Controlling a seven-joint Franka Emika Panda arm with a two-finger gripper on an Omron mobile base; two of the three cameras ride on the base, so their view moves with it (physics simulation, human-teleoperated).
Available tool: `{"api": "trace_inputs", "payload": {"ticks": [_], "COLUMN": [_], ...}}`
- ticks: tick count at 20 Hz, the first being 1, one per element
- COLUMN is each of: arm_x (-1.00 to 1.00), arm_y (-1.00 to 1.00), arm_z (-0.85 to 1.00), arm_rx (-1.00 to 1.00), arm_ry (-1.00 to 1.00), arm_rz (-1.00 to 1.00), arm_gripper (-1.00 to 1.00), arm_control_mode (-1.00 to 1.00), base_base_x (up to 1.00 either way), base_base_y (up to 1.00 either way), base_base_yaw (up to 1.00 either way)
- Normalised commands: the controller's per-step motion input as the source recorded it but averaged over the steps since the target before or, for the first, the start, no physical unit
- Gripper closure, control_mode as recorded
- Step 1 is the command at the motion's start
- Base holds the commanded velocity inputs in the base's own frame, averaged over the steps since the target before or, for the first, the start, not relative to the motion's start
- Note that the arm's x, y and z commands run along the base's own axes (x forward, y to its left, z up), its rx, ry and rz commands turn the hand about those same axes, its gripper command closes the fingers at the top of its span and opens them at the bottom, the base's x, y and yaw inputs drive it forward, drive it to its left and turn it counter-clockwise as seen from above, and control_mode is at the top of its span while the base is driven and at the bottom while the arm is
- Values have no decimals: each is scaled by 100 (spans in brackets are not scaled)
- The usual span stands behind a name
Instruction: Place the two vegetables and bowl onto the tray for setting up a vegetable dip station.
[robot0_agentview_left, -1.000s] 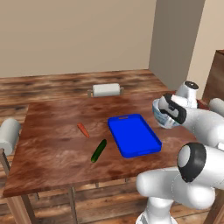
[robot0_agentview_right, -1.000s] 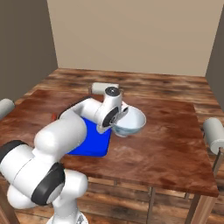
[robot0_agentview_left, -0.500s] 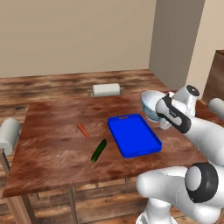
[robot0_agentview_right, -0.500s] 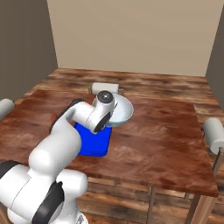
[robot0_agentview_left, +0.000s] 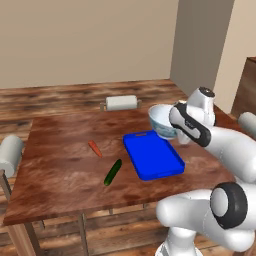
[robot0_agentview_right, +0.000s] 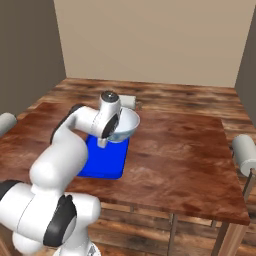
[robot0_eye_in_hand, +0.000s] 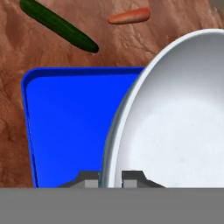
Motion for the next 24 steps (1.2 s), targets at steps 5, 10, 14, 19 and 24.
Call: {"api": "trace_inputs", "payload": {"ticks": [5,10,14,19,24], "arm_x": [1,1,8,10,14], "arm_y": [33,17,12,11,8], "arm_z": [4,-8,-19,-19,-15], "arm_rx": [-10,-6,-9,-3,0], "arm_ry": [8,-2,-10,-9,-4], "arm_rz": [15,6,1,0,0], "arm_gripper": [100,100,100,100,100], "arm_control_mode": [-100,-100,-100,-100,-100], "base_base_x": [0,0,0,0,0], "base_base_y": [0,0,0,0,0], "base_base_yaw": [0,0,0,0,0]}}
